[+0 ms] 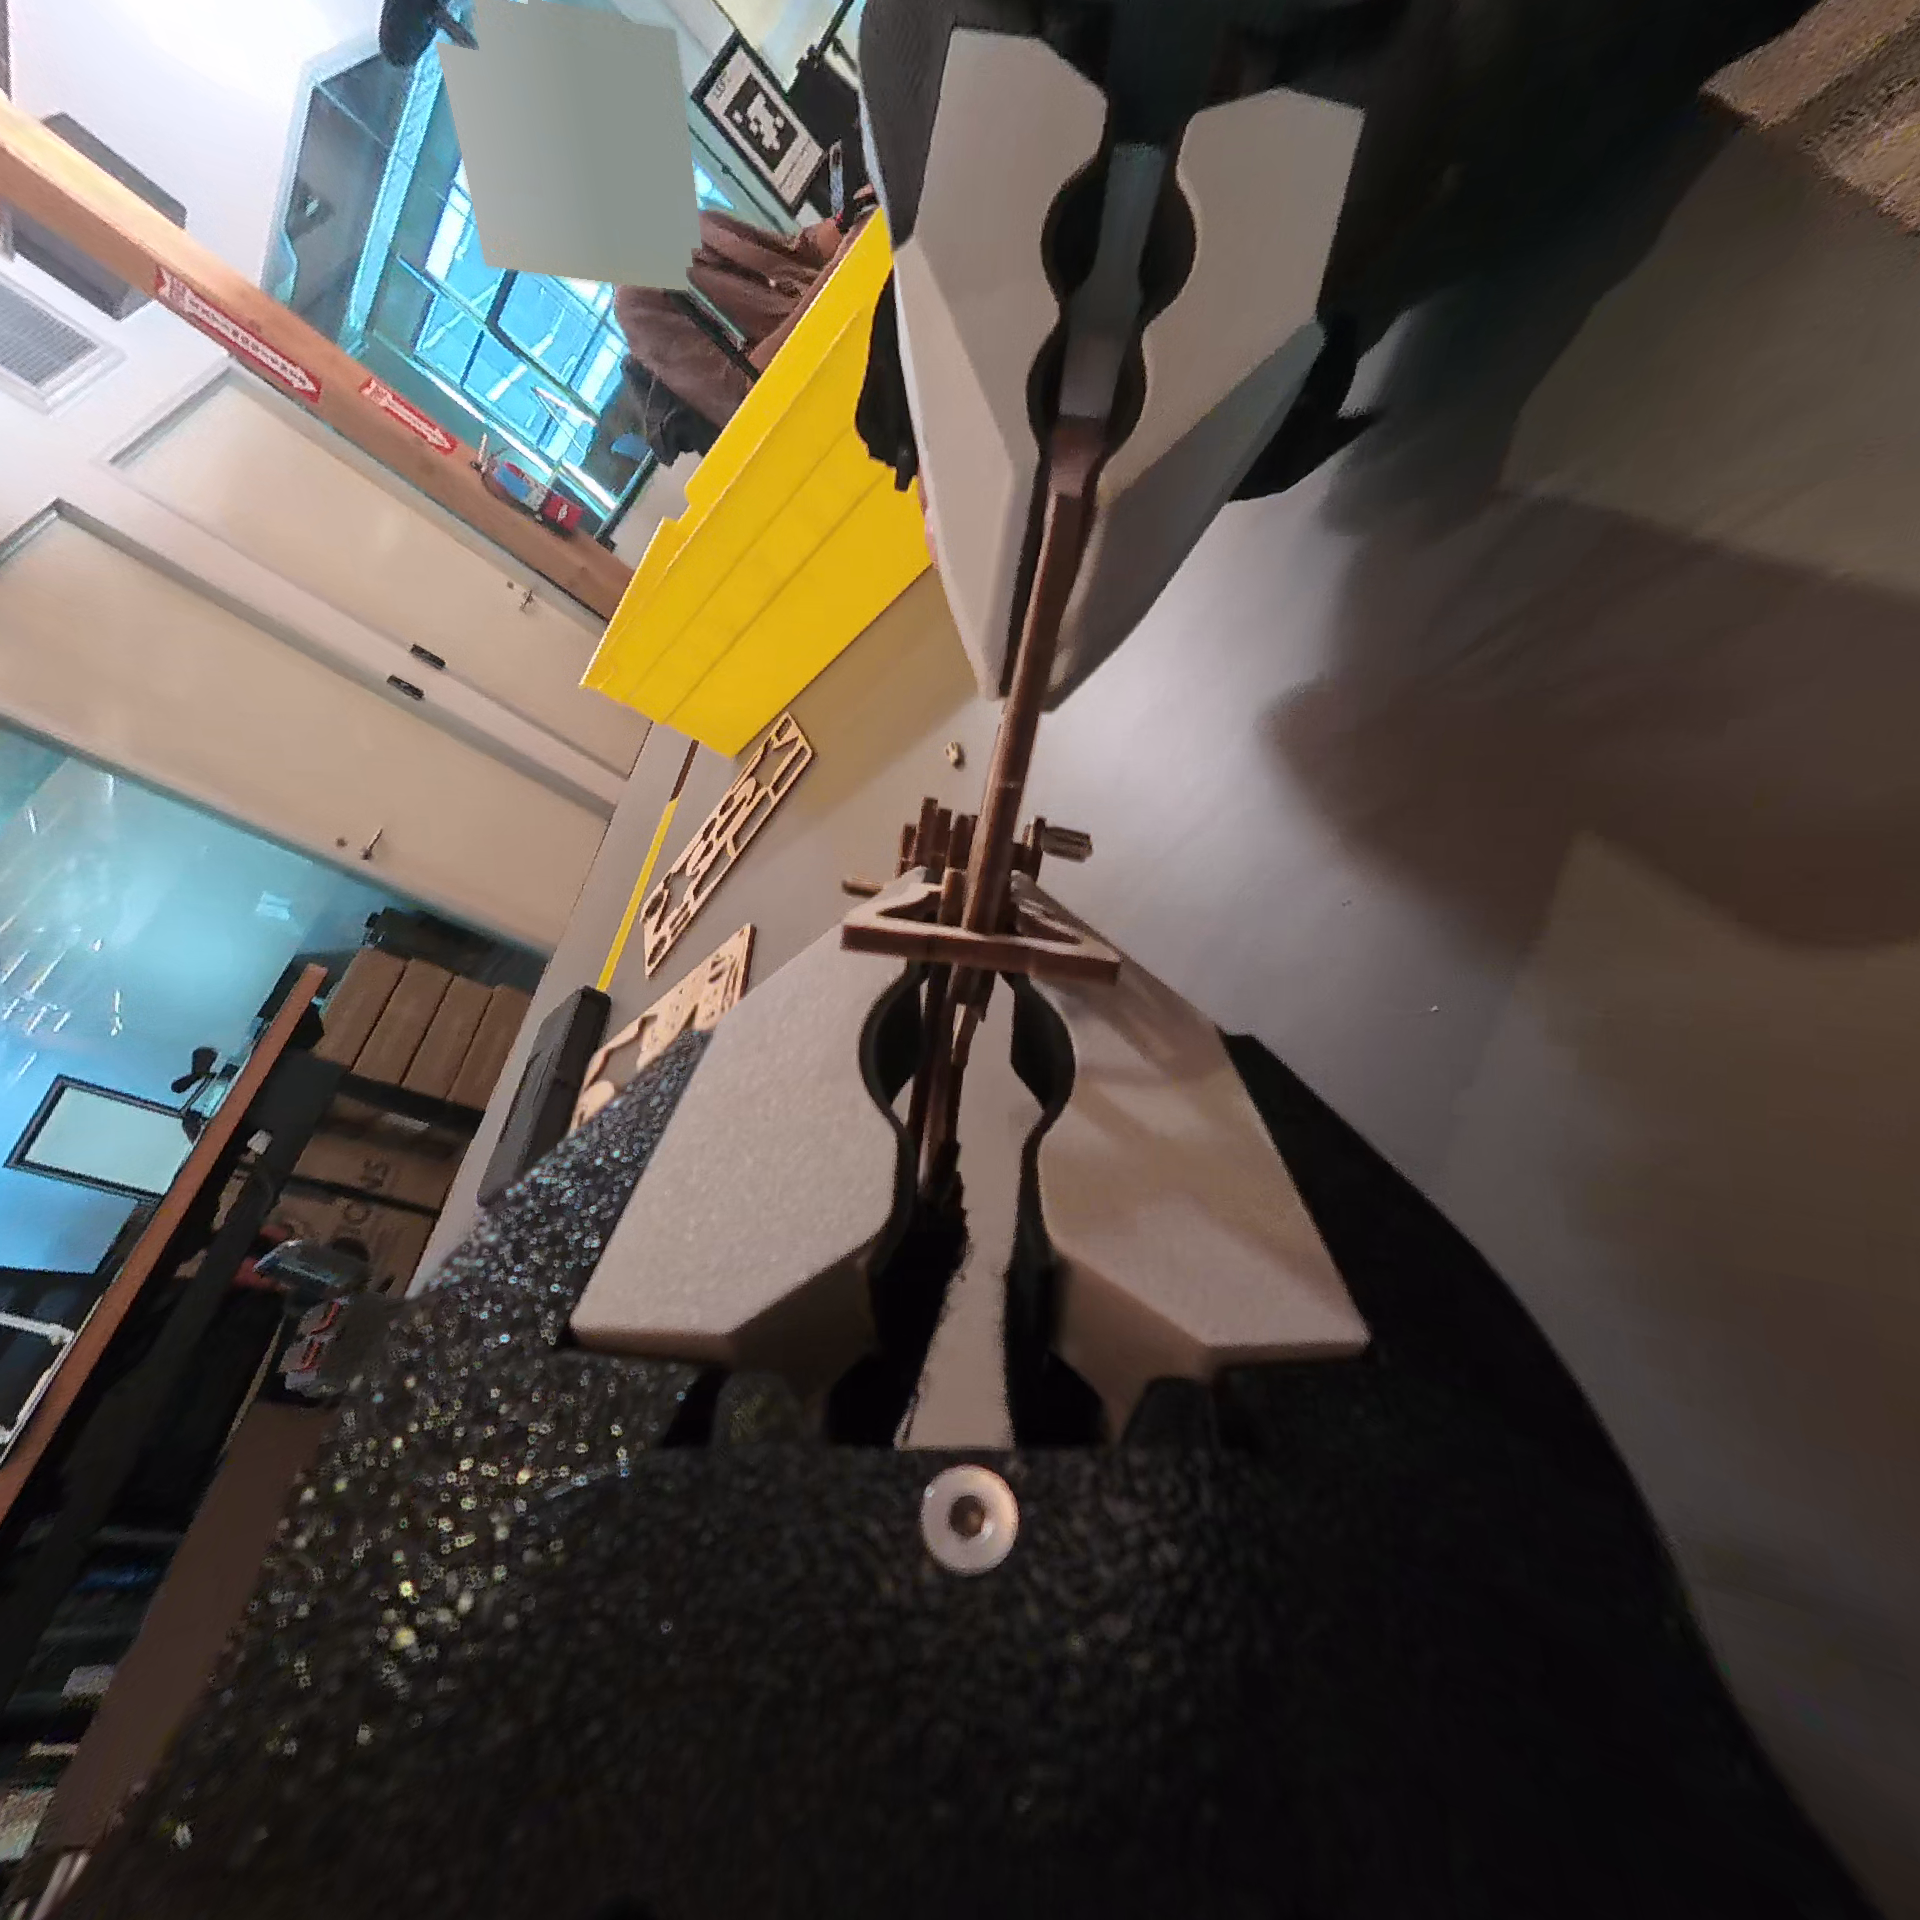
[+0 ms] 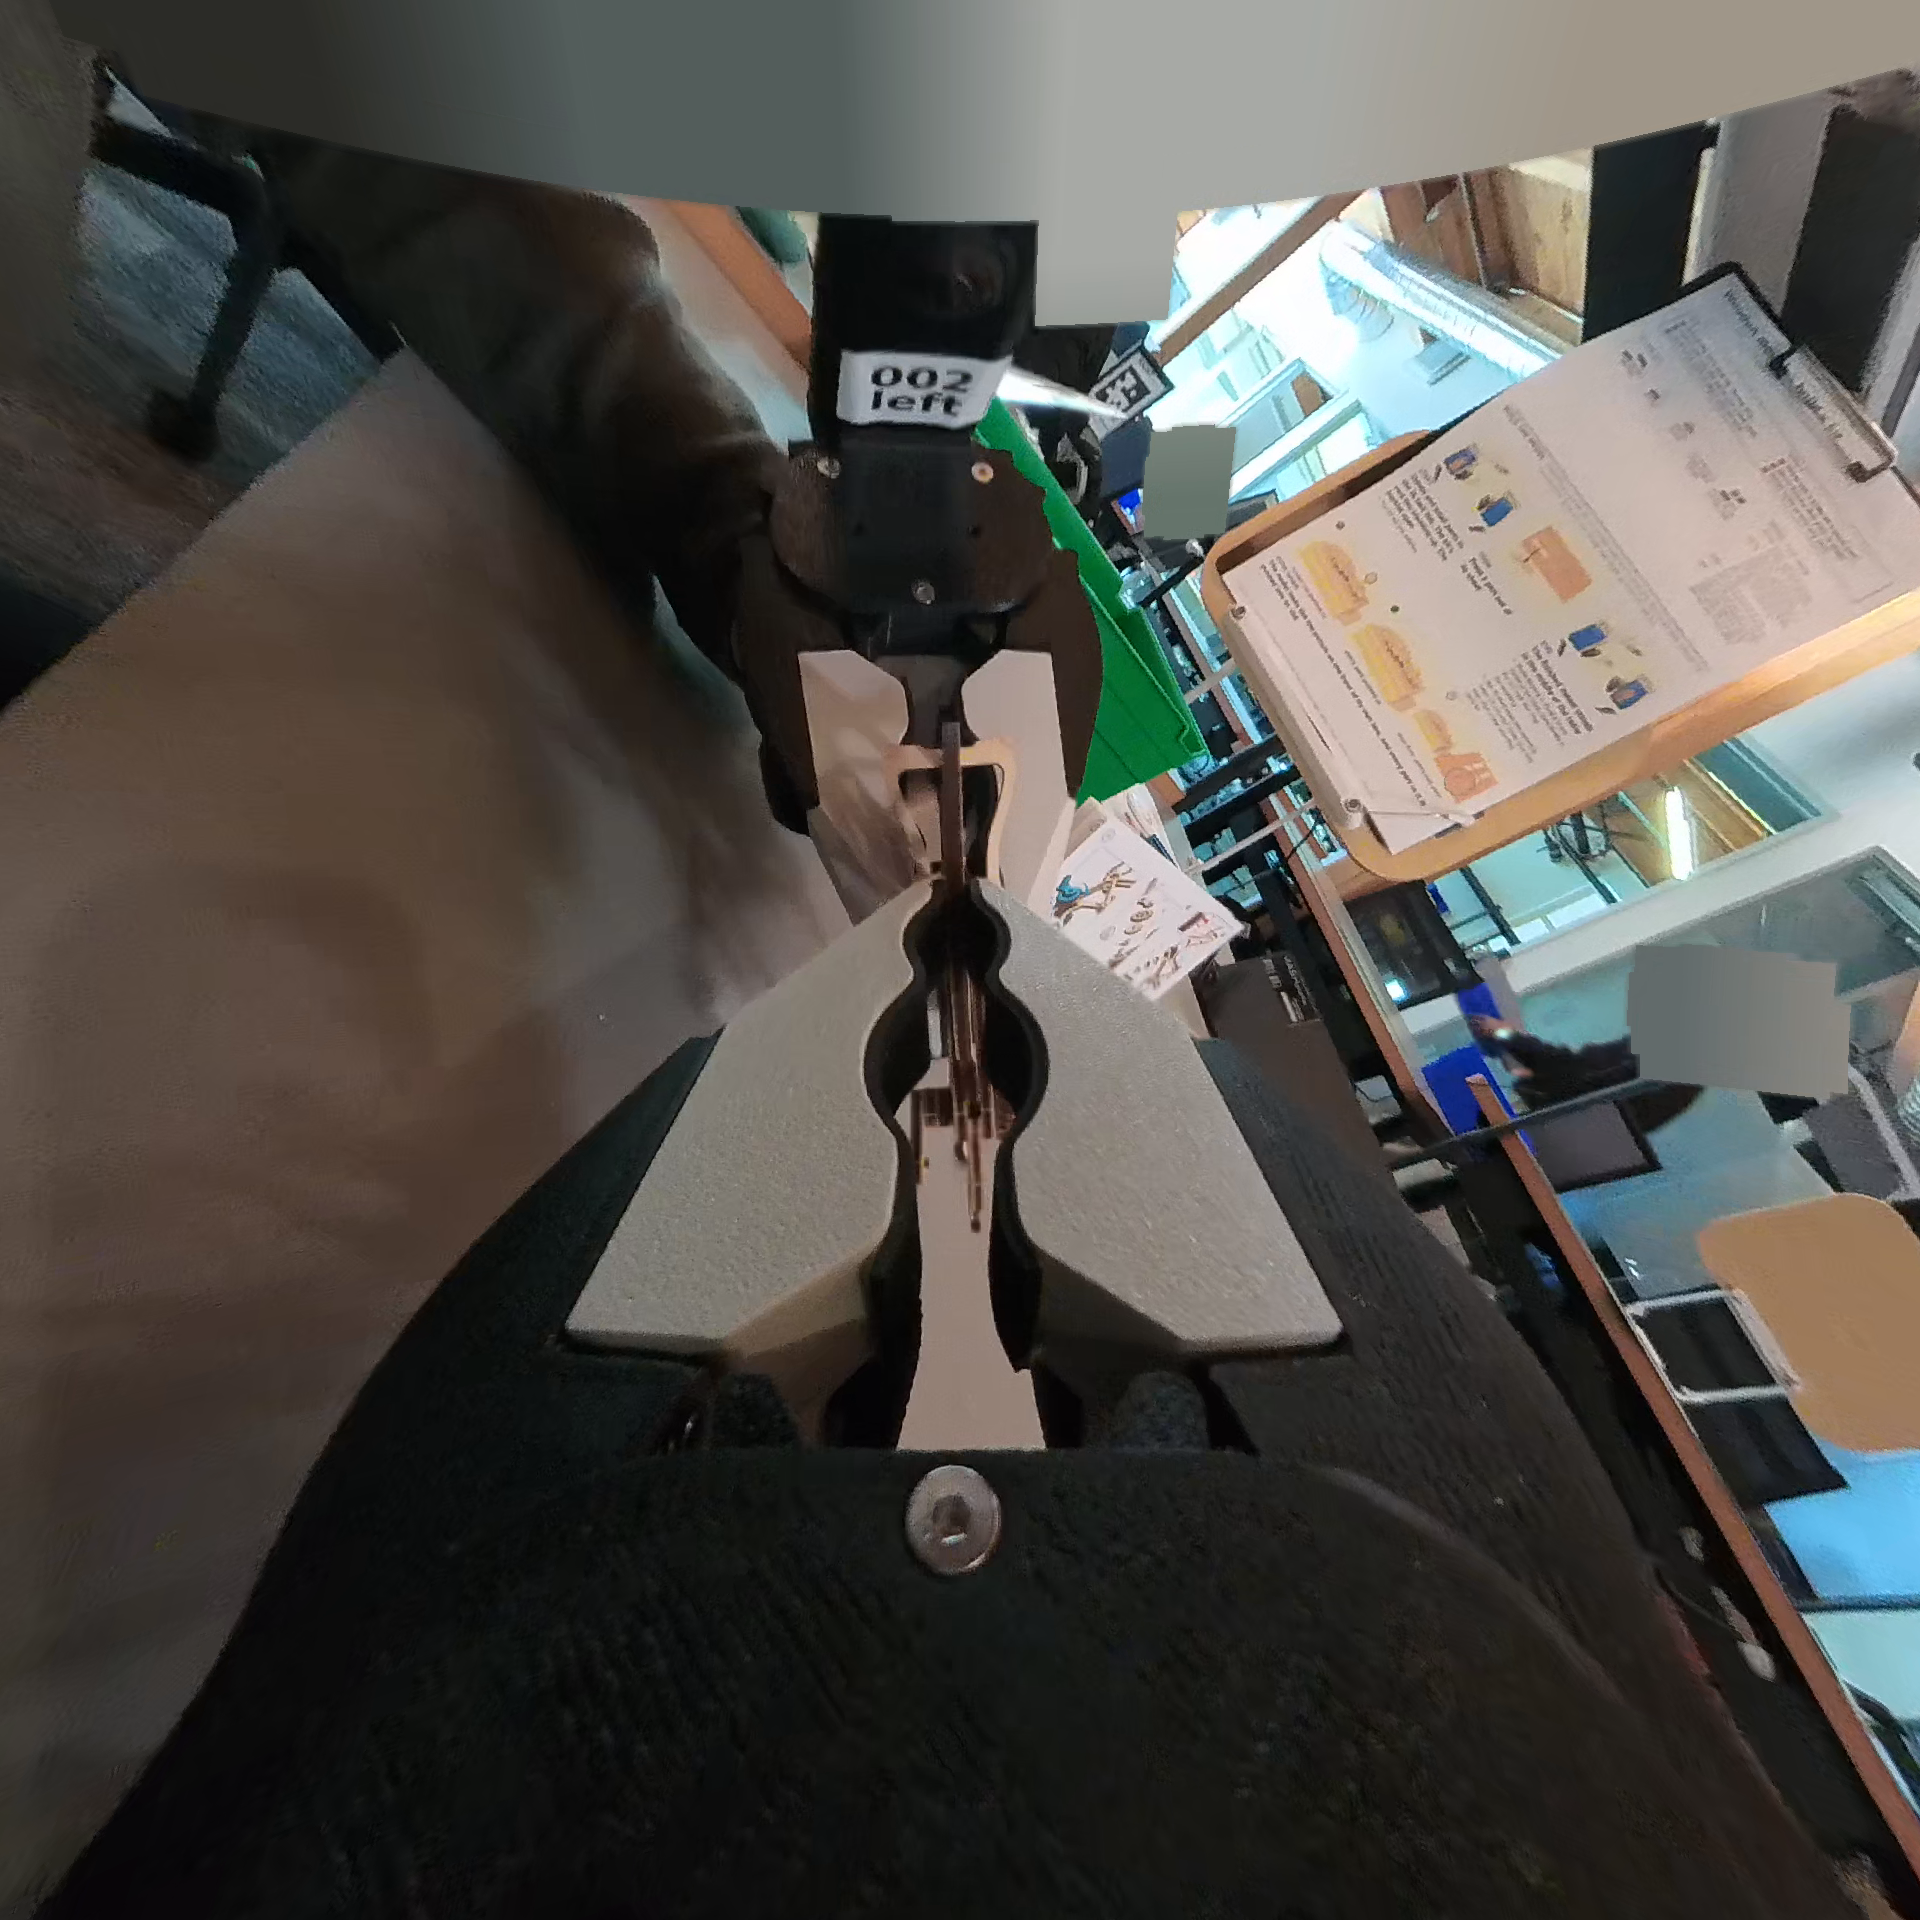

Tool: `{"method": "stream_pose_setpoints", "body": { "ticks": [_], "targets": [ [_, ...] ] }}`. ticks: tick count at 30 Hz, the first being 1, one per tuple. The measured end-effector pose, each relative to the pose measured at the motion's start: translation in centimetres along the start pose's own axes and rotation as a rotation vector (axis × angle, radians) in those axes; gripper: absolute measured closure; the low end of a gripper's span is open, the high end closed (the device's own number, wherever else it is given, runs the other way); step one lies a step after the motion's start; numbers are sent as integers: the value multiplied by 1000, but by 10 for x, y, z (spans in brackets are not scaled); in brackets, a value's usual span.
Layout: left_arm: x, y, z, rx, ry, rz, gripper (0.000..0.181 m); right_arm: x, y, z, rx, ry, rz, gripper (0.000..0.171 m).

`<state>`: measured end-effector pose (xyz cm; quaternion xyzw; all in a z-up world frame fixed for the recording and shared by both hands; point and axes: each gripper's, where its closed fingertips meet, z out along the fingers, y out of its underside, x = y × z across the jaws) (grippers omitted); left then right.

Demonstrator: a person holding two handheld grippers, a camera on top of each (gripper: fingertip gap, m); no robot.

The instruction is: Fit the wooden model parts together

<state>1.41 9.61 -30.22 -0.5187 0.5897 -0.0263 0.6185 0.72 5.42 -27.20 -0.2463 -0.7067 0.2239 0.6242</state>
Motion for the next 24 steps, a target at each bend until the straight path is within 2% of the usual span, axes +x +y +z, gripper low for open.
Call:
{"method": "stream_pose_setpoints", "body": {
  "ticks": [1, 8, 14, 16, 24],
  "targets": [
    [0, 2, 0, -3, -3, -4, 173, 0, 2, 0, -8, 2, -8, 171],
    [-1, 0, -1, 24, -22, 36, 160, 4, 4, -2, -5, 13, 6, 171],
    [-6, -19, -14, 171, 5, -54, 158, 10, 3, -6, 25, 6, 65, 171],
    [-8, -23, -17, 203, 15, -84, 162, 9, 4, -6, 31, -1, 89, 171],
    [-13, -20, -18, 191, 1, -97, 160, 12, 6, -7, 32, 6, 107, 171]
  ]
}}
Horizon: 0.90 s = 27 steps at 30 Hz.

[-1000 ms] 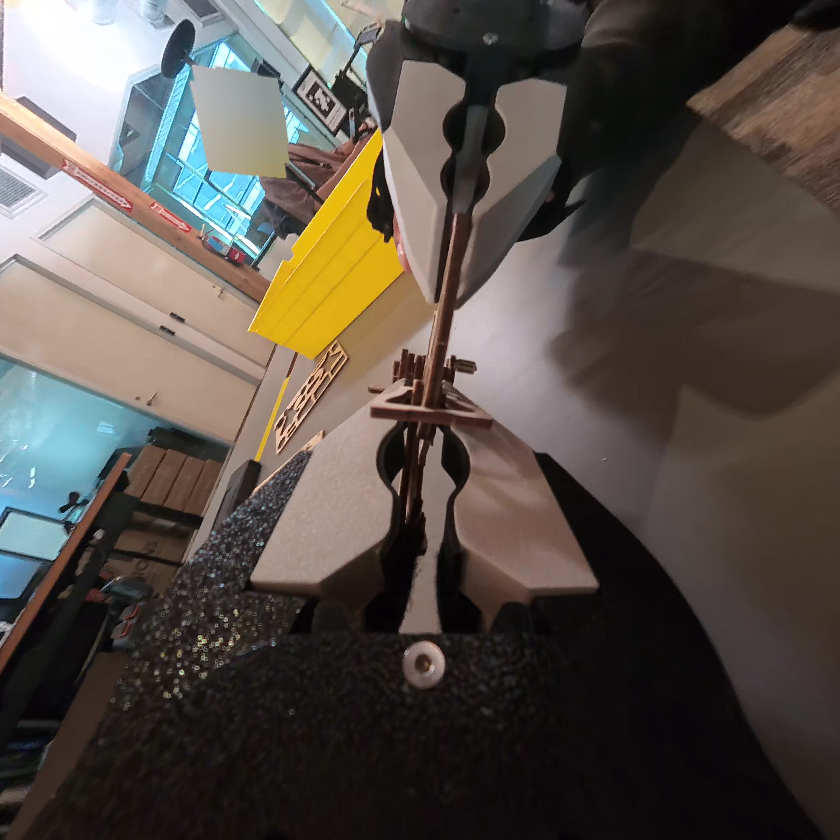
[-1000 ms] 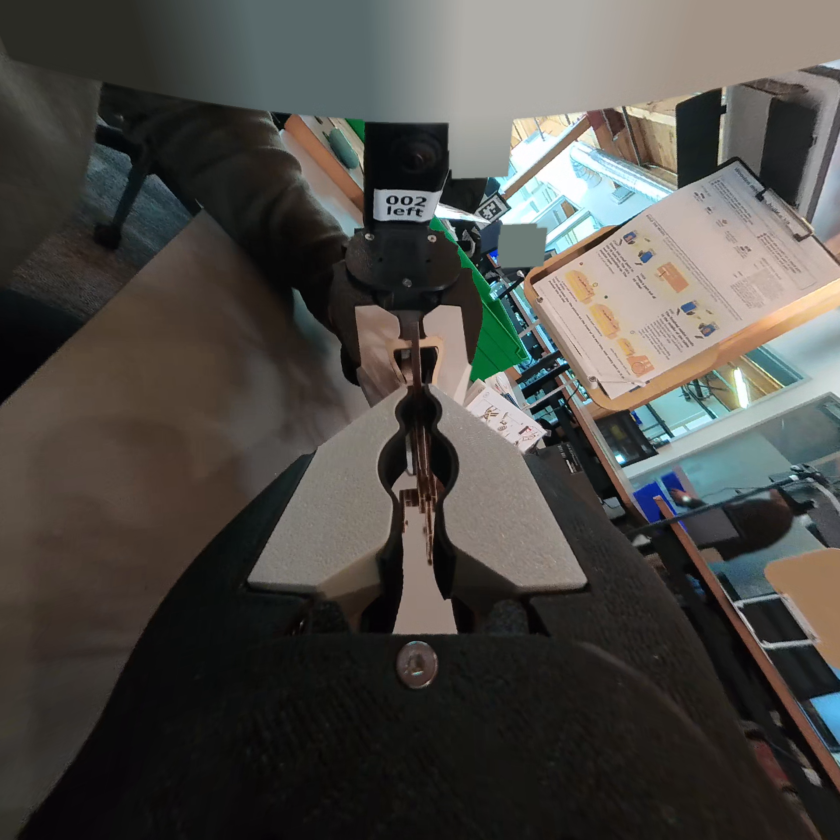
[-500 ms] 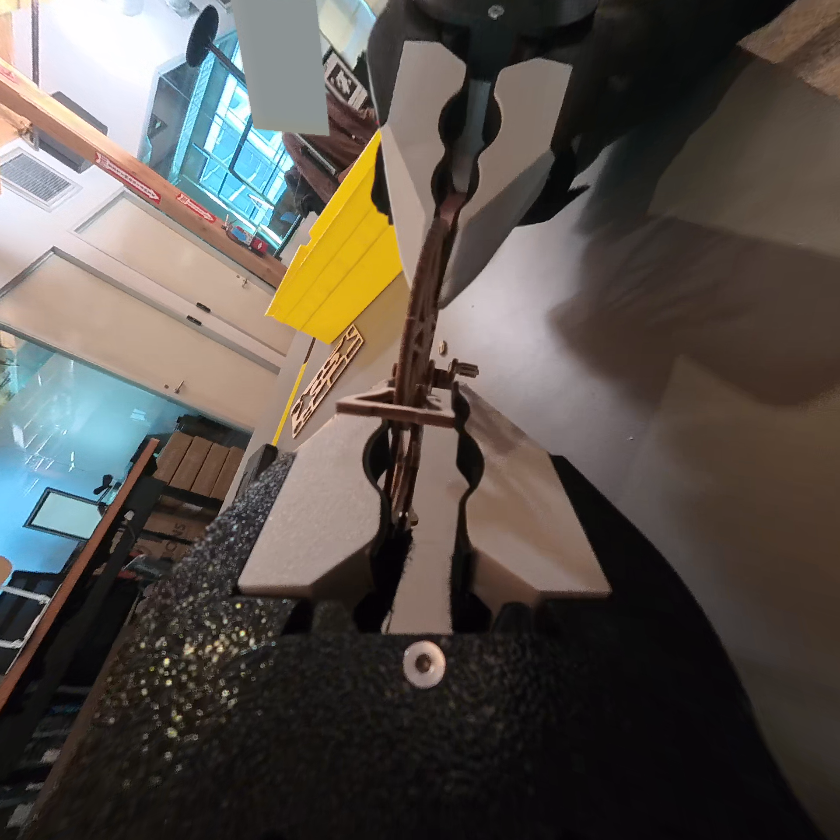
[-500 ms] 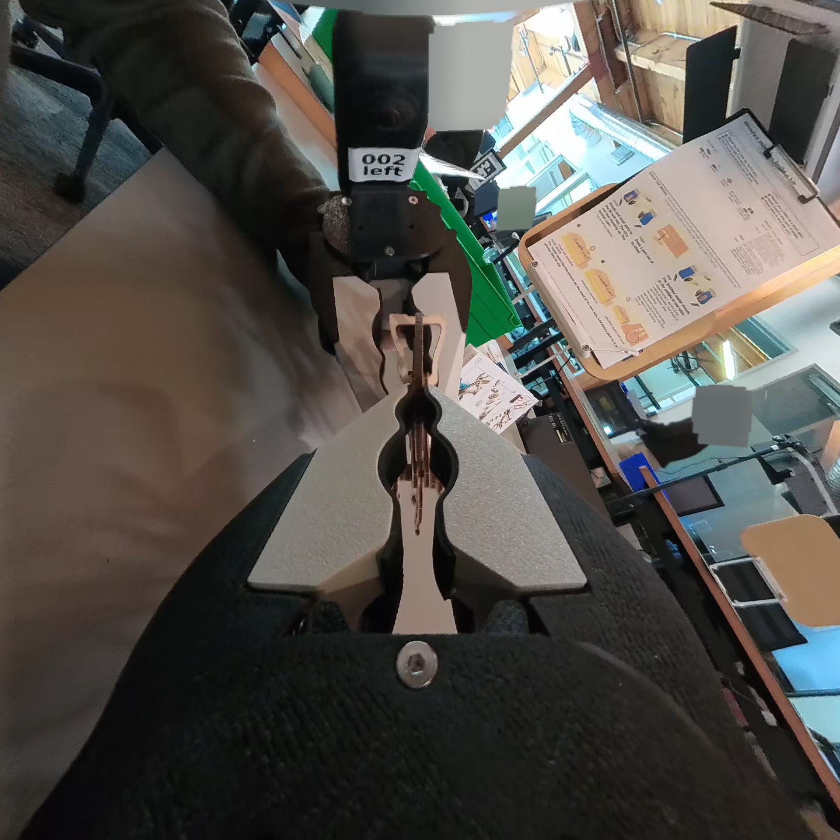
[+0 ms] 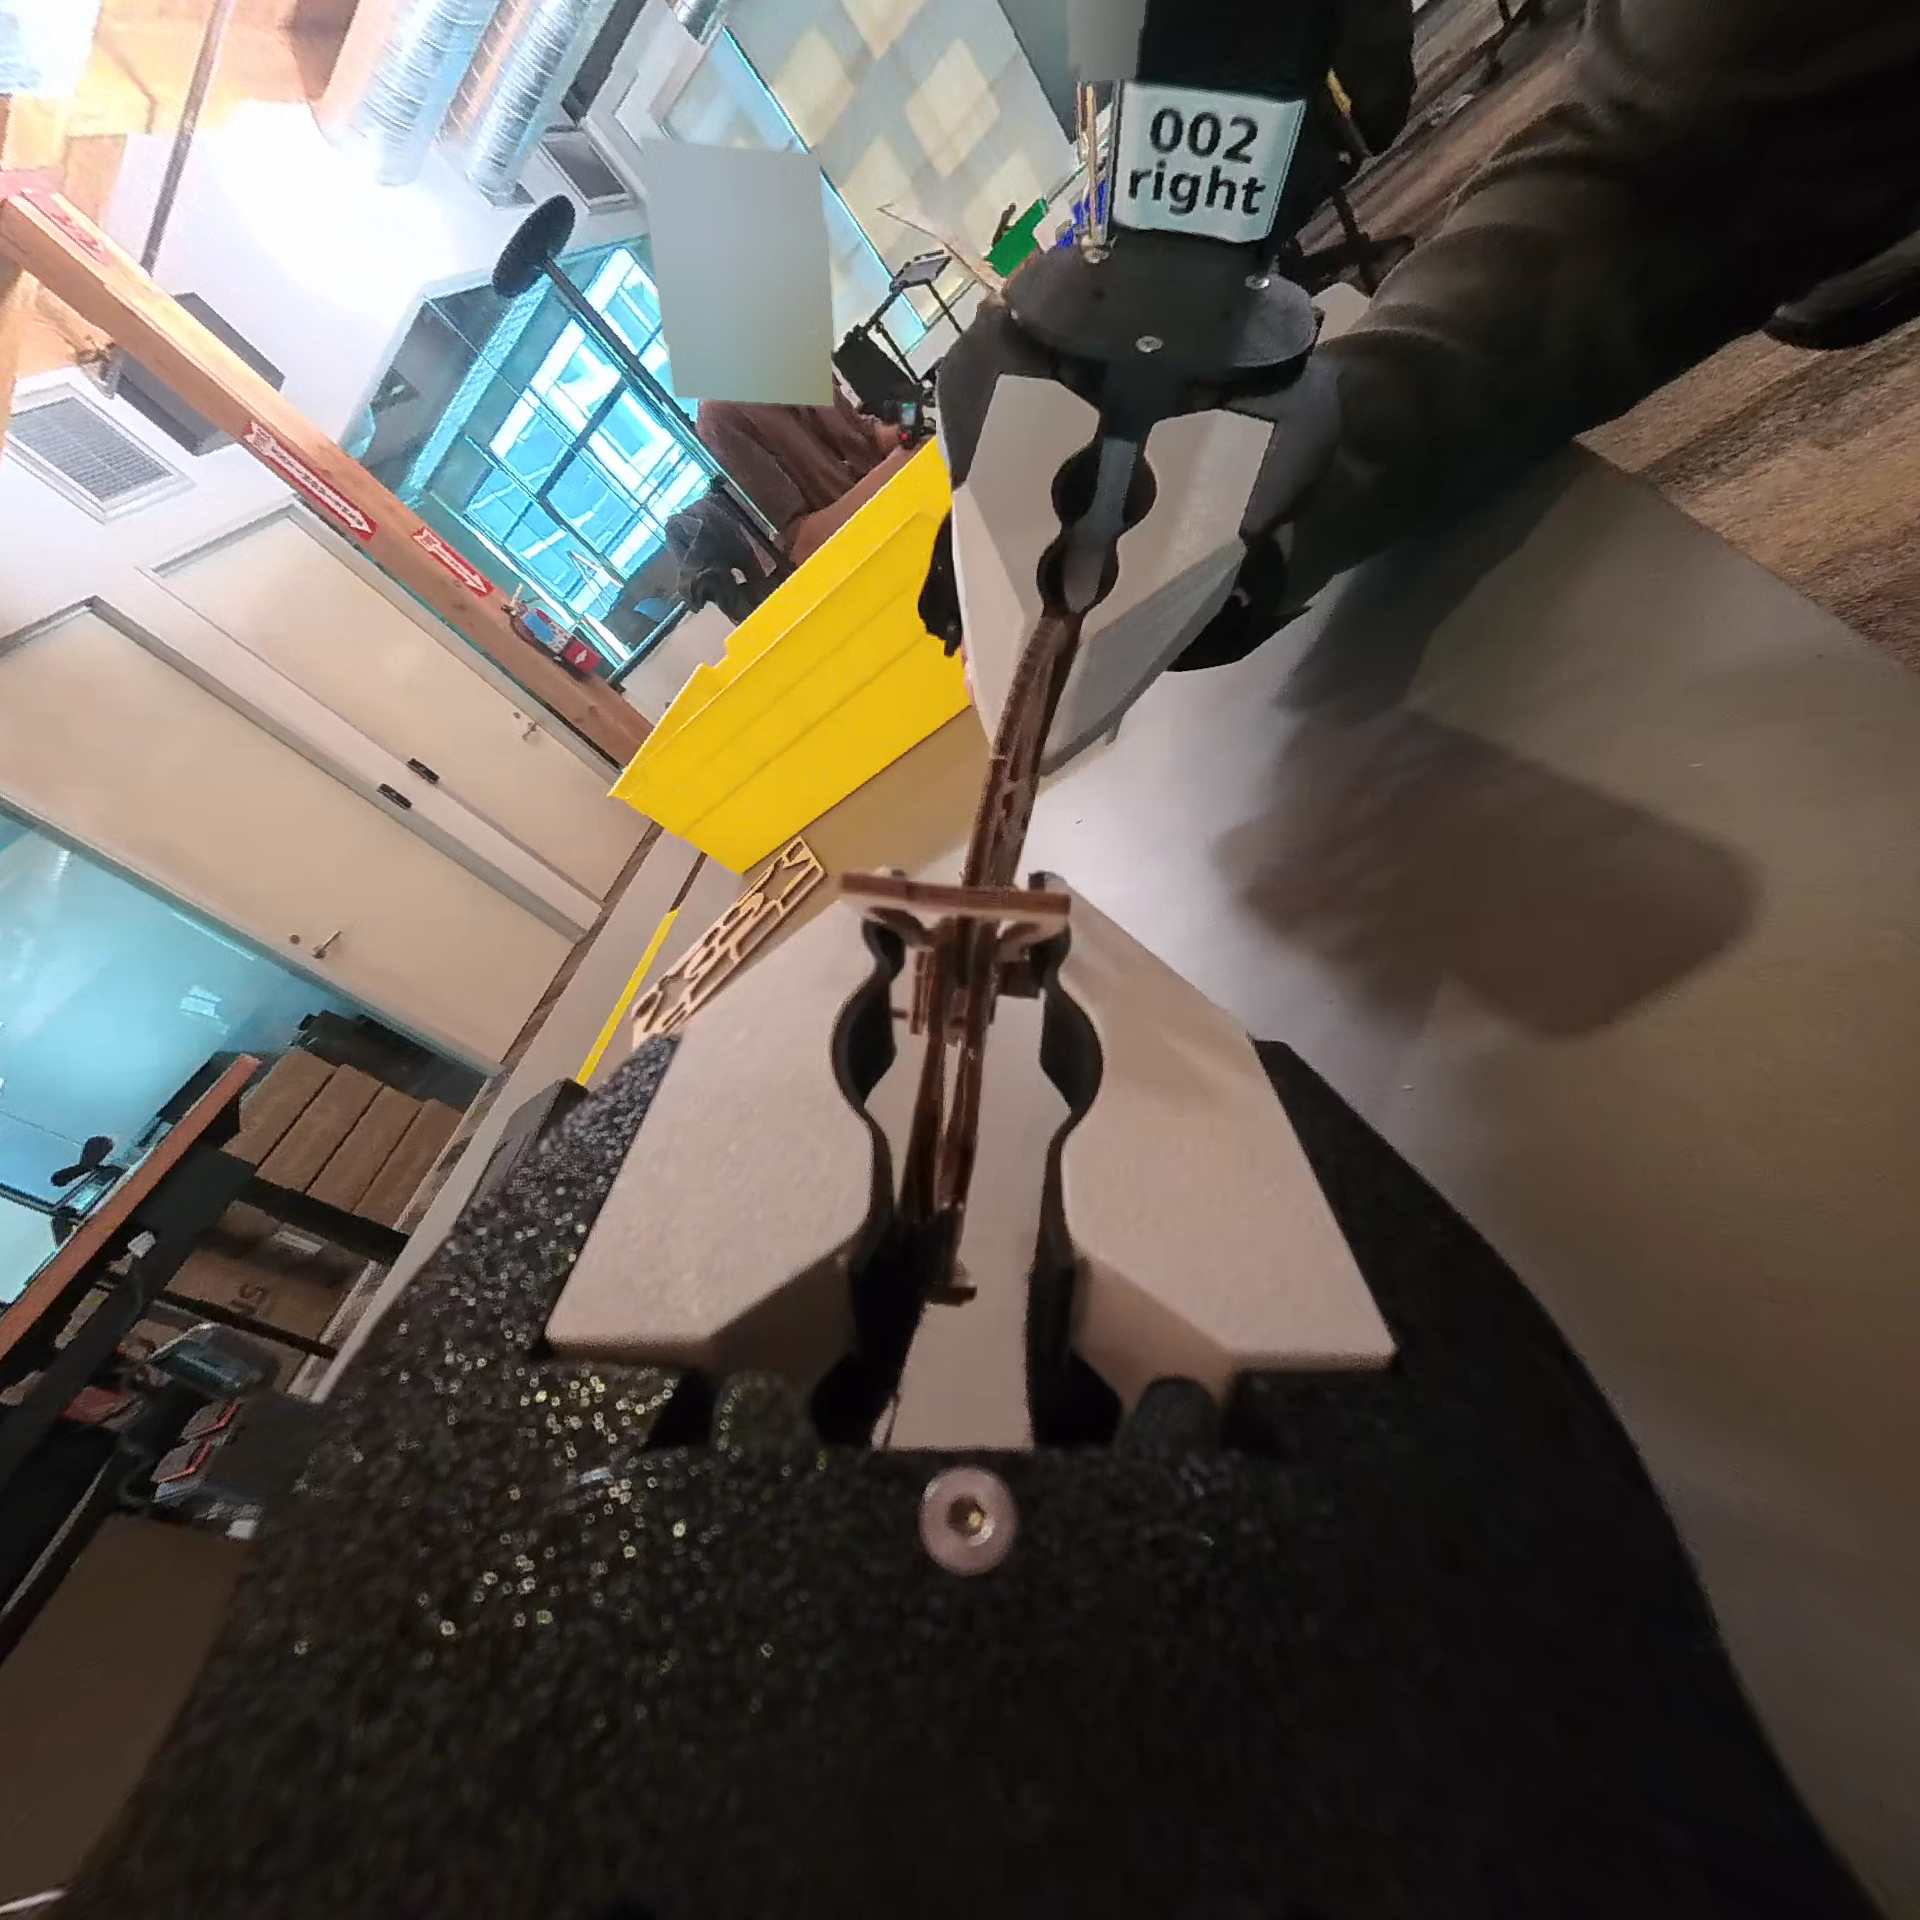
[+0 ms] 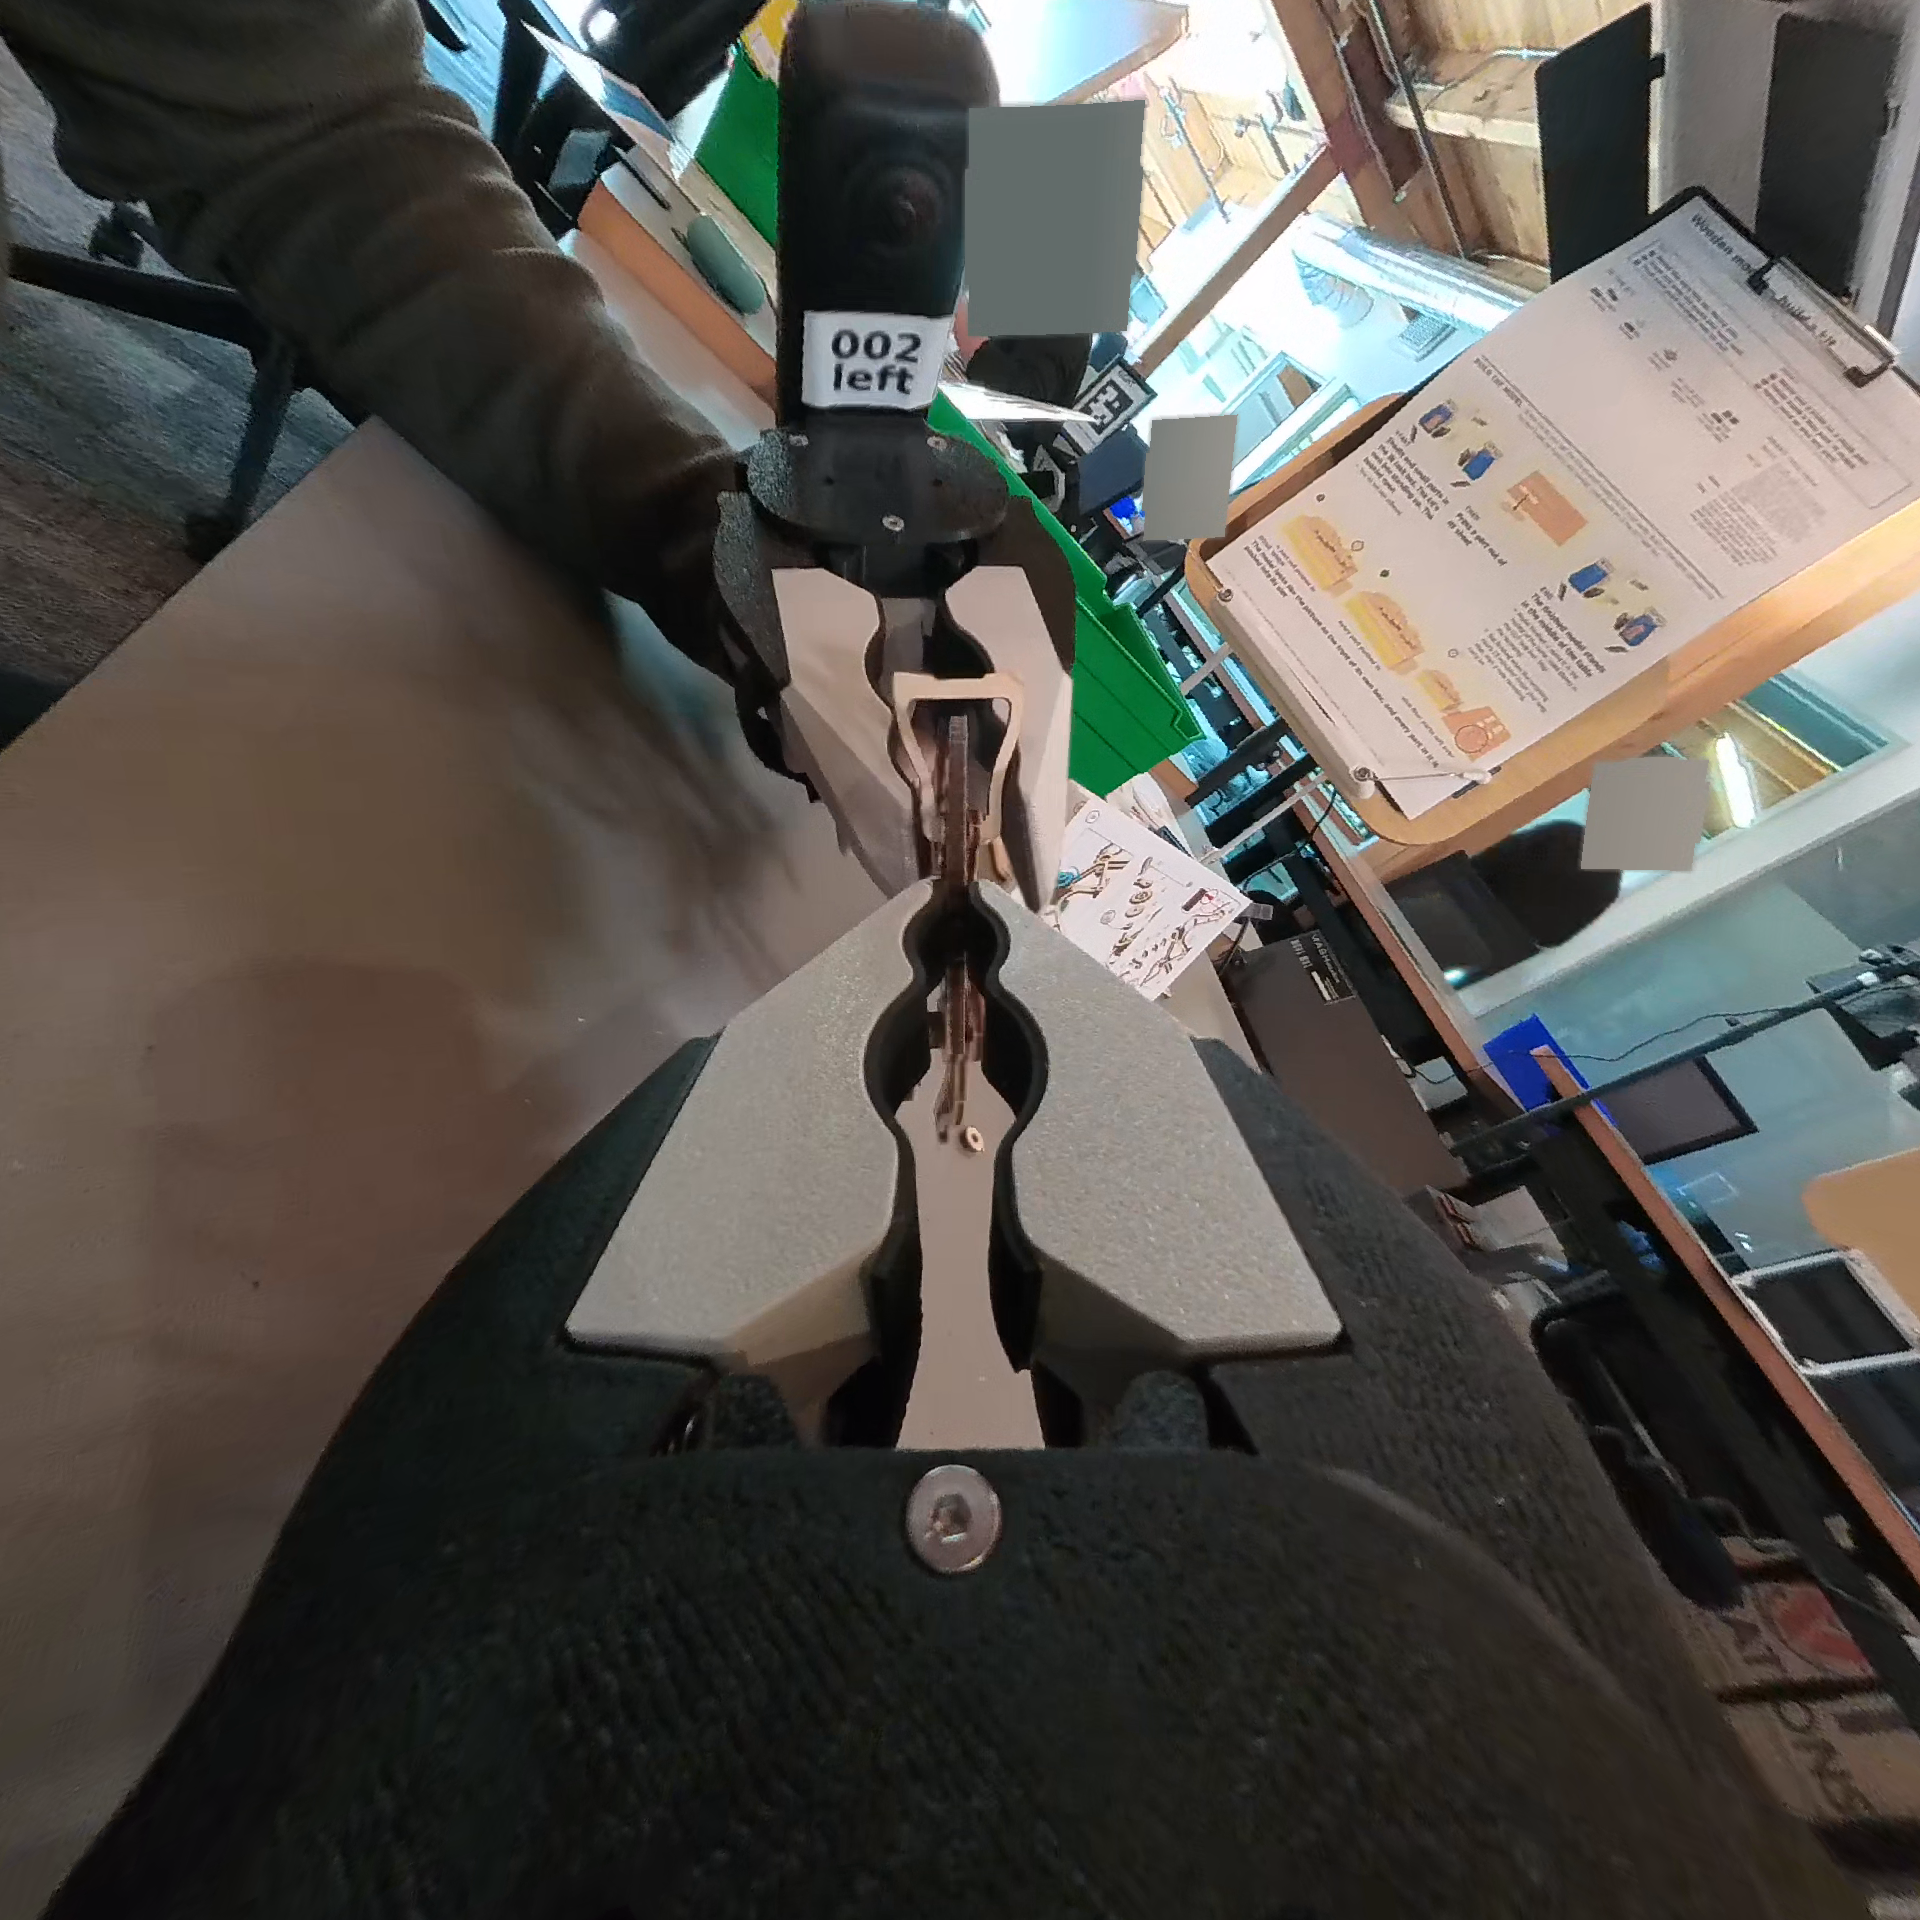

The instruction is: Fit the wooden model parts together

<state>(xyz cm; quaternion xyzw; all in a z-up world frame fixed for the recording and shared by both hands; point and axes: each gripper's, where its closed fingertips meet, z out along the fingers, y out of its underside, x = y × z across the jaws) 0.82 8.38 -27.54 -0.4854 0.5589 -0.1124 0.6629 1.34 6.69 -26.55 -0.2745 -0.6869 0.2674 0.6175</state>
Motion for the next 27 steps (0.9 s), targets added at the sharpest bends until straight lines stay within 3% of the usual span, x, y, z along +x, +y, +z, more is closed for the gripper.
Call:
{"method": "stream_pose_setpoints", "body": {
  "ticks": [13, 27],
  "targets": [
    [8, 3, 3, -49, 83, -61, 163, -4, 3, 2, 14, -47, 94, 171],
    [1, 24, 7, -237, 3, 0, 163, 0, 27, 5, -67, -64, 173, 171]
  ]
}}
